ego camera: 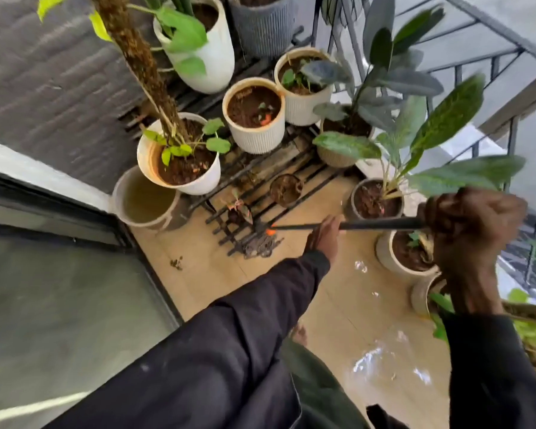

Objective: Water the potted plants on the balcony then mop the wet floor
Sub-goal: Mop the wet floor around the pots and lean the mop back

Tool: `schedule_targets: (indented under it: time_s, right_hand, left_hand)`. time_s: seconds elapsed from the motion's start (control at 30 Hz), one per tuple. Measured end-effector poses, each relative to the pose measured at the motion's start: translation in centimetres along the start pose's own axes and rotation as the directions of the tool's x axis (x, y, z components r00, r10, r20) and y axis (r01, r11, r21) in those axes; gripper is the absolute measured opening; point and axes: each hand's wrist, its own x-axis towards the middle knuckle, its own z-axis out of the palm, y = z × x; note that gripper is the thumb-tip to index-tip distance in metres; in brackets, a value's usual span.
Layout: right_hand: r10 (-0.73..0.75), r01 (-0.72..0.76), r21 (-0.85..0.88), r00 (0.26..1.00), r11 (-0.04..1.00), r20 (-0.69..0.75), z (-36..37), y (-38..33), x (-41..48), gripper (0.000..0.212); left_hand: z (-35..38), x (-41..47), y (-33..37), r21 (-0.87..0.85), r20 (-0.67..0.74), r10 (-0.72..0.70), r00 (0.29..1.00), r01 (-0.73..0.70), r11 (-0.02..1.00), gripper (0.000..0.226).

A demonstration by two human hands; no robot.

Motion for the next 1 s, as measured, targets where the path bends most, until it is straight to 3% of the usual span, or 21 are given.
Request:
schedule_targets:
  time_s: [0.07,0.17,0.3,0.43,0.67,0.77,0.87,1.0]
  right_hand:
    - [-0.010,0.008,0.066,1.000,0.998,0.024,0.8,-1.0,-1.2,0.038]
    - [0.021,-0.020,-0.041,0.999,0.999,0.030,1.5,-0.4,-3.1,0.036]
    - [0.105,-0.105,-0.033,0.994,0.994,0.003,1.3,0.5,-5.6,0.050]
    - [0.188,-0.185,0.067,0.982,0.980,-0.035,0.8,1.6,-8.6,0.048]
    - [0.232,-0.239,0.106,0.970,0.965,0.071,3.6,6.1,-12.1,0.045]
    - [0.254,-0.258,0.097,0.966,0.961,0.051,5.3,7.6,-13.2,0.038]
    - [0.288,-0.288,0.003,0.956,0.958,0.049,6.7,10.0,-15.4,0.034]
    - [0.336,-0.333,-0.053,0.939,0.942,0.078,11.1,13.1,-19.2,0.033]
  left_hand:
    - [0.3,-1.4,0.9,-0.025,0.000,0.006,1.000,-0.006,1.000,0.030]
    - [0.8,-3.4,0.1,-0.056,0.026,-0.012,1.000,0.013,0.998,0.024]
    - [1.9,-7.2,-2.2,-0.022,0.071,-0.085,0.994,0.087,0.996,0.043]
    - [2.7,-10.6,-5.1,0.038,0.106,-0.129,0.986,0.126,0.991,0.050]
    - [0.4,-13.8,-11.8,0.095,0.094,-0.218,0.972,0.209,0.973,0.051]
    - [-2.0,-14.0,-13.7,0.169,0.096,-0.195,0.976,0.177,0.970,0.048]
    - [-3.8,-14.3,-17.8,0.316,0.128,-0.089,0.988,0.045,0.948,0.035]
    - [-6.5,-14.1,-25.0,0.397,0.061,-0.176,0.982,0.138,0.907,0.029]
